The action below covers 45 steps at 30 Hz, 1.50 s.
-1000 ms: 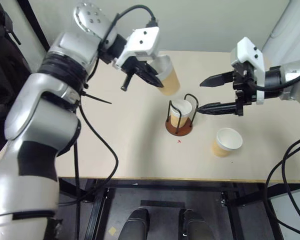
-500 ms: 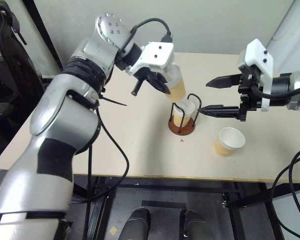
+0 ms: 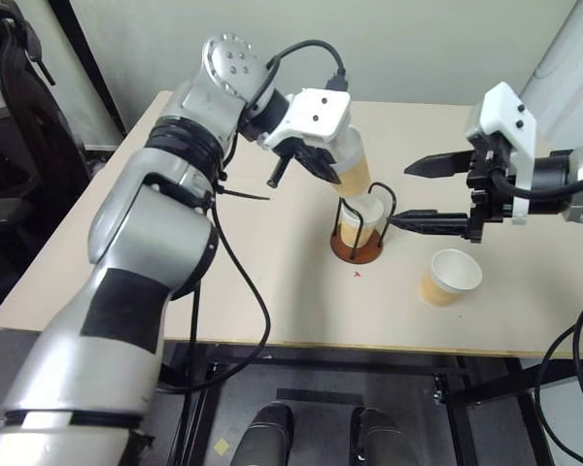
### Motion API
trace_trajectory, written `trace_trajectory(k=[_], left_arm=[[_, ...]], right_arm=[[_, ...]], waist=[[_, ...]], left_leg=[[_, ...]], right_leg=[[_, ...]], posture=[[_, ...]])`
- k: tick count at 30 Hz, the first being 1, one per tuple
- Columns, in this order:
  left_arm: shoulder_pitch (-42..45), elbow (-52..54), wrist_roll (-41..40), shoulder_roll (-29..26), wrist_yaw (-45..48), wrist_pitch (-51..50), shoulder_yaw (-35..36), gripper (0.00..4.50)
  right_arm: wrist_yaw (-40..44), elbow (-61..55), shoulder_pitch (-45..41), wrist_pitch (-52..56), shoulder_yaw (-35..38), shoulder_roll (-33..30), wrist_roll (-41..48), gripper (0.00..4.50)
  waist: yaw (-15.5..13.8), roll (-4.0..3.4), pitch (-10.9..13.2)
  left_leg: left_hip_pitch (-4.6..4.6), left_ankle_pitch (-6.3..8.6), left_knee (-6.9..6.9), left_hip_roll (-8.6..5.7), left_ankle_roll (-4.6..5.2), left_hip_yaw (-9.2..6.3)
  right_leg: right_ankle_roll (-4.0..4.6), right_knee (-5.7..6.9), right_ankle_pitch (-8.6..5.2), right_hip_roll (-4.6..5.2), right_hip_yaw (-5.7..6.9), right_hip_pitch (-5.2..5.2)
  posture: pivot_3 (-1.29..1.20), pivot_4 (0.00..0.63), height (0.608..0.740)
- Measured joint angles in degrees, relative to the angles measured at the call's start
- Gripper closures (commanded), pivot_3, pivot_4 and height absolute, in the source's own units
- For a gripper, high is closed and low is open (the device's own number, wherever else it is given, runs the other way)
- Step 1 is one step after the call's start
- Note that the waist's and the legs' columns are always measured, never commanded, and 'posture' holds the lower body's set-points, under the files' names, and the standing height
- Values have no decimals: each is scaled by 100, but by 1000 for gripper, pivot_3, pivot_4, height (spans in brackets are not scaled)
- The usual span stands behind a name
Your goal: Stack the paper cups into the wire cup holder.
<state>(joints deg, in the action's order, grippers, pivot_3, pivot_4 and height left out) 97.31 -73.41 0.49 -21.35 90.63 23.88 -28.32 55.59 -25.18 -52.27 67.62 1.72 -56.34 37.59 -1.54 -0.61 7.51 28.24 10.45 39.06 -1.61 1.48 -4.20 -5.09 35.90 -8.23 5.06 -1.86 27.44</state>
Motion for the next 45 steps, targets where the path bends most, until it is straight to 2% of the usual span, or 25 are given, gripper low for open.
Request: trace_trajectory(k=[15,21,23,24,26,28,29,30,34,39,40,45], left_arm=[[-108,-115,764,333,-313,126,633,4454],[-77,-117,664,348,-16,-173,948,4454],[-27,-116,524,348,-4,-353,1005,4454],[15,-117,480,347,-1,-414,1043,4454],[76,-116,467,346,-8,-434,1154,4454],[82,-115,569,342,-103,-362,1183,4454],[80,-115,614,343,-149,-328,1183,4454],[78,-116,672,343,-239,-269,1181,4454],[58,-116,940,378,-628,-66,1177,4454],[18,-188,1140,587,-1077,44,1179,4454],[18,-199,1144,635,-1103,44,1184,4454],[18,-209,1212,748,-1100,43,1190,4454]], right_arm=[[-295,-176,85,155,66,-91,322,0],[-310,-204,100,200,203,-212,499,0],[-313,-190,100,196,203,-230,508,0],[-314,-174,98,190,203,-230,508,0],[-314,-115,97,156,197,-229,506,0],[-317,-68,91,110,178,-227,498,0],[-317,-62,91,92,173,-225,497,0],[-318,-47,88,65,156,-221,496,0],[-325,9,88,7,132,-214,492,0],[-362,3,92,-13,114,-214,494,0],[-373,1,92,-11,115,-214,494,0],[-431,-33,100,27,116,-220,508,0]], waist=[[-12,2,-1],[-4,3,0],[-8,3,-1],[-3,4,0],[-8,3,0],[-2,3,0],[-7,3,0],[2,4,1],[-2,4,0],[-6,4,1],[-13,4,1],[-4,4,1]], left_leg=[[2,12,14,-70,56,27],[-2,11,7,-68,57,38],[1,12,11,-63,57,26],[0,12,7,-69,58,39],[0,14,13,-64,61,30],[-6,15,9,-71,62,39],[-2,16,14,-65,63,30],[-4,15,7,-69,63,40],[-5,17,12,-68,66,37],[-3,18,13,-73,68,46],[-1,19,16,-69,69,39],[-6,19,12,-68,67,48]], right_leg=[[-56,-2,-7,23,5,-11],[-67,0,-9,16,3,-8],[-73,-2,-8,40,-14,-10],[-72,-1,-8,17,3,-6],[-81,-2,-10,42,-19,-10],[-84,-1,-13,24,-15,-12],[-85,-3,-12,46,-34,-13],[-83,-1,-13,18,-11,-10],[-87,-2,-14,40,-34,-14],[-91,-3,-15,26,-18,-13],[-93,-4,-14,47,-39,-15],[-91,-2,-14,35,-35,-12]], posture=[[0,150,740],[0,150,740],[0,150,740],[0,150,740],[0,150,740],[0,150,740],[0,150,740],[0,150,740],[0,150,740],[0,150,740],[0,150,740],[0,150,740]])
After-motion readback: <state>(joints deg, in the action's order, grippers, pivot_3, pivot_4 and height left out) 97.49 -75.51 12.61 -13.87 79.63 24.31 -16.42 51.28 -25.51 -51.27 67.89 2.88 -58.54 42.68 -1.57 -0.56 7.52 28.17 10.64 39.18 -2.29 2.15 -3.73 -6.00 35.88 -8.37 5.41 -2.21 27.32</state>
